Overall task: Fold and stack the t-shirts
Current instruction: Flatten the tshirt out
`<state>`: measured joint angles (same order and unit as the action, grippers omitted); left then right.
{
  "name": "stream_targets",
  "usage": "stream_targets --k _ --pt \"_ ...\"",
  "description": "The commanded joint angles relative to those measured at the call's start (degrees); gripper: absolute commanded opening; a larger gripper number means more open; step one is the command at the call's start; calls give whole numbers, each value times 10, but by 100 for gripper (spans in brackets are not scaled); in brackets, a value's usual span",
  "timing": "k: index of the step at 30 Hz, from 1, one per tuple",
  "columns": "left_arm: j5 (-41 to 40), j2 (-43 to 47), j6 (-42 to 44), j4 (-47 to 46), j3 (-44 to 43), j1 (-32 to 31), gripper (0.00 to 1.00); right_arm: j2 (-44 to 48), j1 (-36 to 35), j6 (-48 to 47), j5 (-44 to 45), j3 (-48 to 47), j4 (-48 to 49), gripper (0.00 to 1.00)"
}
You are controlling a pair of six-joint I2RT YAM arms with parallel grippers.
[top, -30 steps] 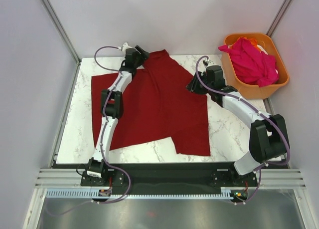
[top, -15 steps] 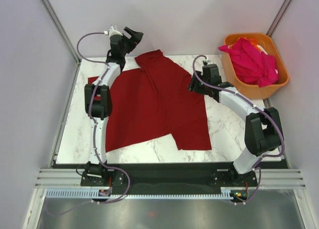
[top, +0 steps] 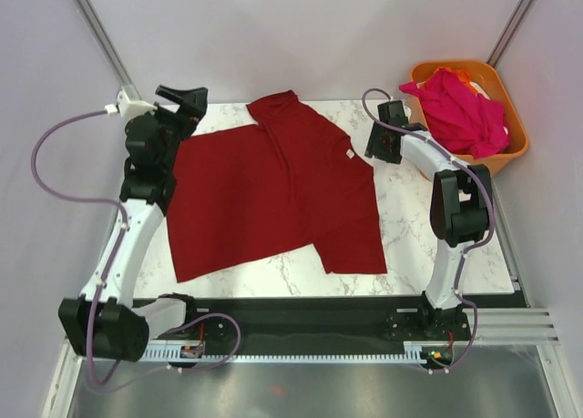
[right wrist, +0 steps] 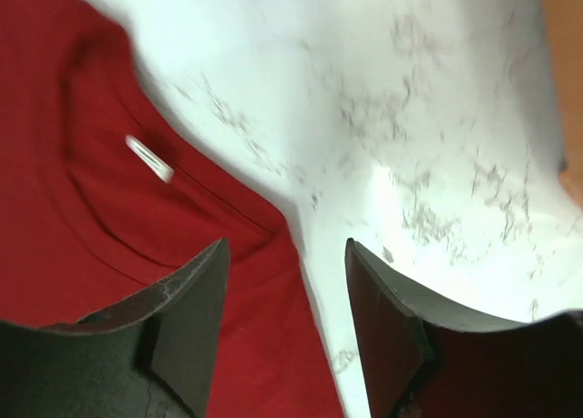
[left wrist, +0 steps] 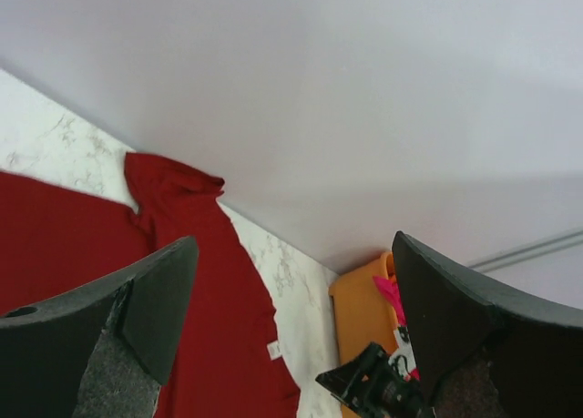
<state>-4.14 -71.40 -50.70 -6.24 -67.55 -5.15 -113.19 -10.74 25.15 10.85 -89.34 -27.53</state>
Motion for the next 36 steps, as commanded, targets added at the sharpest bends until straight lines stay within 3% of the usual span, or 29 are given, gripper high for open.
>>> stream_targets --k 1,2,4,11,14,17,18,20,21,23,30,36 --pt "-24 63 -5 46 88 -2 95 -10 -9 -12 -7 11 -45 62" --pt "-35 98 46 201 98 -2 93 -12 -9 -12 -7 12 -44 62" --pt "-53 128 53 262 119 -2 94 -22 -8 -18 -4 13 -42 62" --pt "-32 197 72 313 191 0 96 -63 -5 -19 -18 -3 -36 62" --pt "-33 209 87 331 193 2 96 -83 1 -17 -24 1 -30 57" --pt "-33 220 96 335 202 2 97 -97 5 -13 -30 5 -24 46" --pt "-35 220 100 335 204 3 97 -96 7 -12 -29 7 -21 33" --pt "-38 217 108 337 214 8 99 -90 14 -7 -29 26 -16 21" --pt "-35 212 110 337 218 9 99 -79 18 -5 -29 35 -8 9" --pt "-17 197 111 340 225 21 99 -63 33 9 -29 75 4 0" --pt "34 128 118 339 215 33 97 59 78 51 -27 241 69 0" --pt "55 120 110 344 213 33 96 96 78 55 -66 320 86 0"
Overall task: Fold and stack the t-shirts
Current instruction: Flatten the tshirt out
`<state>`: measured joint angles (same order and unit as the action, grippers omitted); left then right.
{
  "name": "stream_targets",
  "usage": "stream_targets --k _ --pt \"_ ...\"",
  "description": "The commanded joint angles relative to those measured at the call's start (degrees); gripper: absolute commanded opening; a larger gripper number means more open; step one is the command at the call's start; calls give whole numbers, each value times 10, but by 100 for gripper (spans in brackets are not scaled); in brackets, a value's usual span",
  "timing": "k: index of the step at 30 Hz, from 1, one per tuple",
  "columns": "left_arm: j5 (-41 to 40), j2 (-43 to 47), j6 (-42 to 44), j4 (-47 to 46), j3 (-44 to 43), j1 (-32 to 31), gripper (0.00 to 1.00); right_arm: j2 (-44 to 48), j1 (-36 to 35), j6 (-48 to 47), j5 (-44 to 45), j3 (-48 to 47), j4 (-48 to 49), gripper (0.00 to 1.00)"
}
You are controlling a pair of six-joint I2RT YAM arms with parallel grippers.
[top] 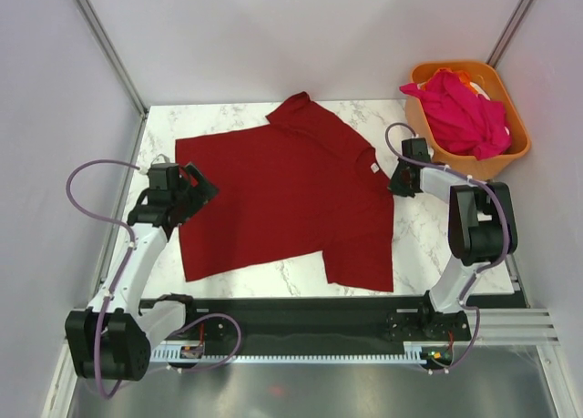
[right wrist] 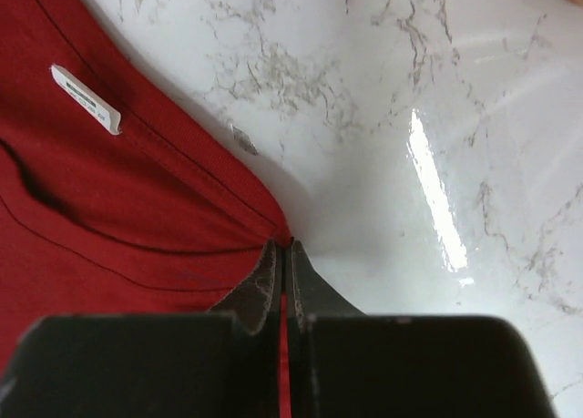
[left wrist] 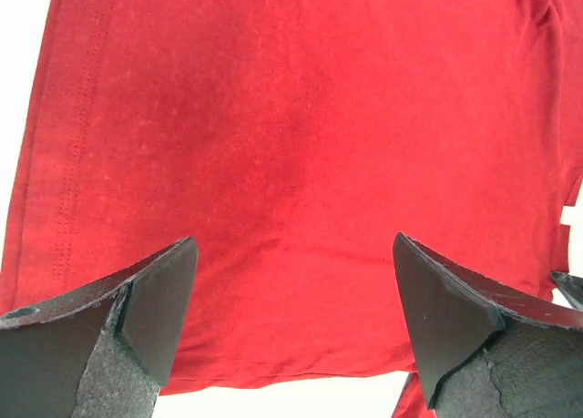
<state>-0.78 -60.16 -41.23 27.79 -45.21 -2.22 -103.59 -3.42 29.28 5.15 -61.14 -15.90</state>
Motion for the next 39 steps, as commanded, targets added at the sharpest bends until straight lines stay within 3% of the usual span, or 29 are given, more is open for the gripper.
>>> stream_targets --k 1,3,4,5,6,8,13,15,26,36,38,39 --pt "21 9 5 9 -7 5 96 5 5 11 -13 43 -32 0" --pt "30 14 -9 19 11 7 96 30 4 15 -19 69 -30 4" --pt "31 15 -30 22 26 7 96 39 4 16 -26 77 -28 18" --pt "35 15 -42 23 35 7 95 45 2 14 -32 84 -24 39" --pt "36 14 -55 24 46 7 95 54 -3 9 -31 80 -27 76" --pt "34 2 -90 20 72 7 94 63 -18 -2 -12 53 -48 97" --pt "29 -13 -99 14 102 7 92 131 -46 -9 100 -4 -91 98" --pt "29 -1 -99 14 112 7 92 158 -57 -11 106 -23 -101 98" --pt "29 2 -99 14 156 -42 92 208 -165 26 -12 -21 -87 98" --pt "29 -116 -99 14 153 -73 92 205 -168 5 -43 -23 -81 98" --pt "29 -168 -99 14 121 -73 92 205 -169 3 -45 -28 -82 98" --pt "18 -187 -135 130 93 -73 91 206 -168 1 -45 -28 -82 98"
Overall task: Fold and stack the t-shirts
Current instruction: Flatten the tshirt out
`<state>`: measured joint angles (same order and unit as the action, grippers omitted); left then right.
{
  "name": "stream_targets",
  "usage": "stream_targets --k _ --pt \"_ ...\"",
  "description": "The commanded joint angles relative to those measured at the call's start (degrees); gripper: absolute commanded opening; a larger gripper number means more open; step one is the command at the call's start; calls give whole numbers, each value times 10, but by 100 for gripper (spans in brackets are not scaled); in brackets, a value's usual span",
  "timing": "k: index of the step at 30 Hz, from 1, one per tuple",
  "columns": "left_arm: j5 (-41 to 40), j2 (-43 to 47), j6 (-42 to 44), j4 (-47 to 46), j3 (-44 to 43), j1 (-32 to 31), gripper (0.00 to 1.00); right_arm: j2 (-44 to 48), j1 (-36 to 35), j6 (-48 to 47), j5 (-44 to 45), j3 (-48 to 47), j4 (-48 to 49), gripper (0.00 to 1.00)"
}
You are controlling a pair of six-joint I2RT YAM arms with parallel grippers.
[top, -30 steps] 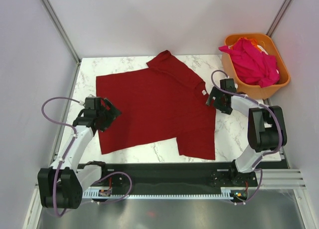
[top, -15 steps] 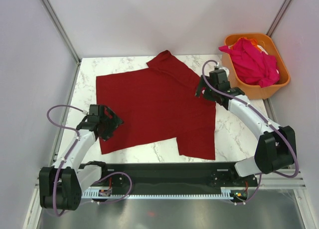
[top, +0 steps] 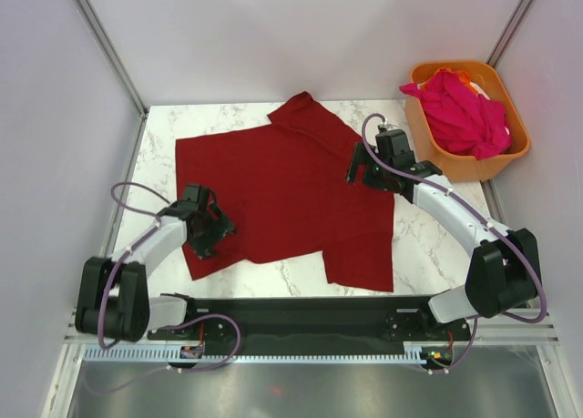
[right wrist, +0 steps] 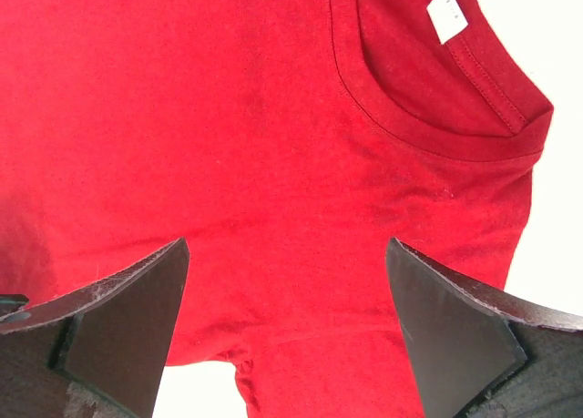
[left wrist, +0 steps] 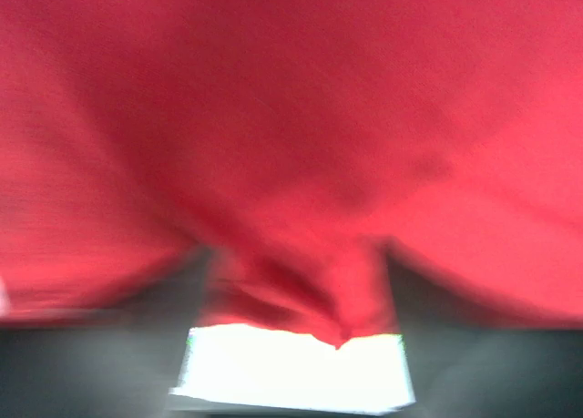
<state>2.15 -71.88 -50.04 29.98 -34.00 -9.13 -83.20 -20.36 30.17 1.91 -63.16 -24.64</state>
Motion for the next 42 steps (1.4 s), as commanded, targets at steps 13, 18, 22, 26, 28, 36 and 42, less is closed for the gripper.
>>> stream_targets --k 13,18,22,26,28,36,42 --pt "-130 -5 -45 111 -9 -5 2 -8 20 -13 -17 -7 11 98" --pt "-106 30 -92 252 -44 -5 2 -14 19 -8 -18 0 13 98" --pt "-124 86 -124 288 -54 -2 22 -25 21 -7 -31 0 14 98" --pt "-112 92 -111 286 -56 -3 70 -34 21 -3 -41 -4 21 98" --pt "-103 96 -105 279 -57 -2 92 -35 20 -3 -42 -5 21 98" --pt "-103 201 -103 279 -130 -2 92 18 19 1 -28 42 53 98" --pt "-103 228 -103 279 -207 21 92 172 21 16 72 121 39 98"
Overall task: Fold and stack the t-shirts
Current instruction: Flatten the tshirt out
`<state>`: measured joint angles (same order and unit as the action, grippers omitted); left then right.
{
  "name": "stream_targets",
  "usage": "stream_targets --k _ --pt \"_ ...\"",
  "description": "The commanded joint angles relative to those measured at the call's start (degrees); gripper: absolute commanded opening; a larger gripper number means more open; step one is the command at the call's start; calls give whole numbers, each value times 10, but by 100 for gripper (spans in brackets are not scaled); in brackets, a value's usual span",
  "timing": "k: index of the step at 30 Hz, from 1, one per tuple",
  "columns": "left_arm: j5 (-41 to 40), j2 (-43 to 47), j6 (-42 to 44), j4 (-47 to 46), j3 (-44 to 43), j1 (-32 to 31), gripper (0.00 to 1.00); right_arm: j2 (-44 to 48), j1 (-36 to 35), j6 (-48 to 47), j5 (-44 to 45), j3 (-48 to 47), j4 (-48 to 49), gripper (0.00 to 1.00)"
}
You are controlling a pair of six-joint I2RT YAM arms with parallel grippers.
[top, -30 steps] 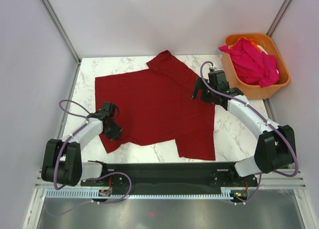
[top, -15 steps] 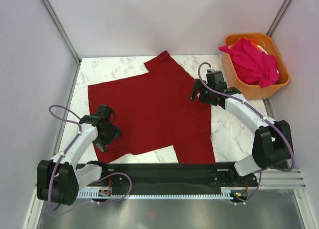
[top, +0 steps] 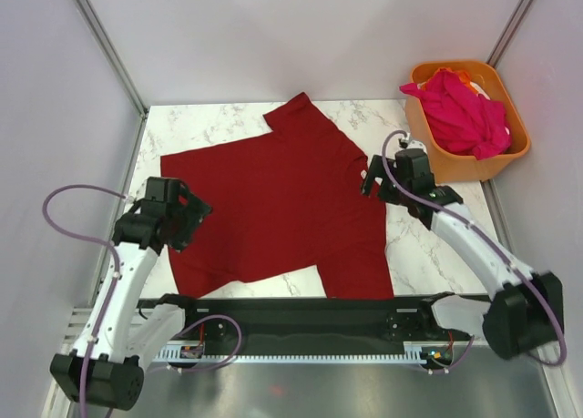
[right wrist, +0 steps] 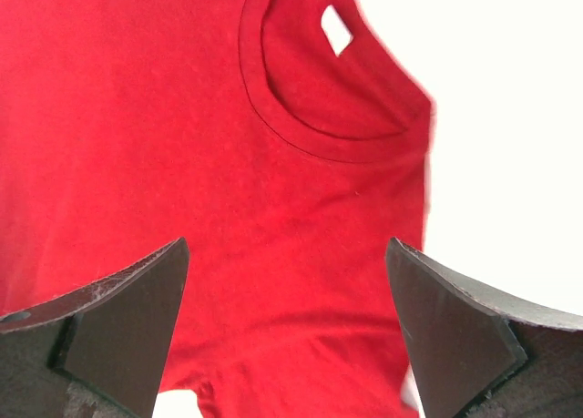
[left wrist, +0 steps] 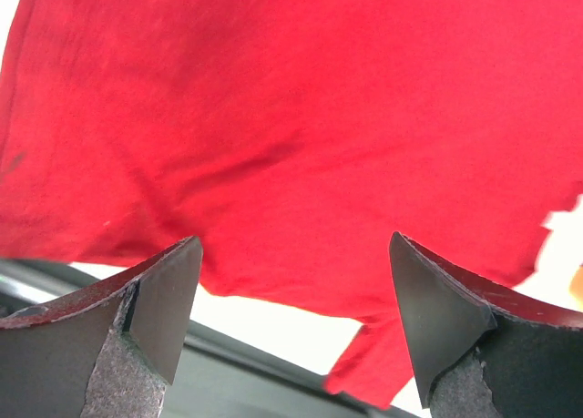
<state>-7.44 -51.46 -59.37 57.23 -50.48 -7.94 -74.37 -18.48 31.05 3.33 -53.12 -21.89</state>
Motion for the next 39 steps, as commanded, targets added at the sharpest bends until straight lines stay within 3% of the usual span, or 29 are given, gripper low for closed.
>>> stream_targets --k 1,6,10,13,19,20,21,26,30,39 --pt "-7 60 -9 6 -51 9 92 130 3 -7 32 16 21 98" --pt "-7 164 -9 6 -69 10 92 185 3 -57 -57 -107 13 98" --pt "-7 135 -9 6 -107 9 92 168 3 -40 -122 -140 21 98" --pt "-7 133 -9 6 -114 9 92 159 3 -11 -102 -113 5 98" --pt "-7 138 -9 6 -69 9 92 133 3 64 132 -52 -197 98" --pt "-38 135 234 -59 -53 9 100 130 3 79 155 -32 -213 98" --pt "-1 133 220 -63 -37 10 100 126 4 92 156 -20 -236 98" --pt "25 88 197 -76 26 10 99 143 4 175 88 116 -236 98" --pt "33 84 196 -94 35 10 99 155 -11 220 -18 209 -195 98" --pt "56 90 176 -124 70 10 99 188 -108 273 -32 314 -195 91"
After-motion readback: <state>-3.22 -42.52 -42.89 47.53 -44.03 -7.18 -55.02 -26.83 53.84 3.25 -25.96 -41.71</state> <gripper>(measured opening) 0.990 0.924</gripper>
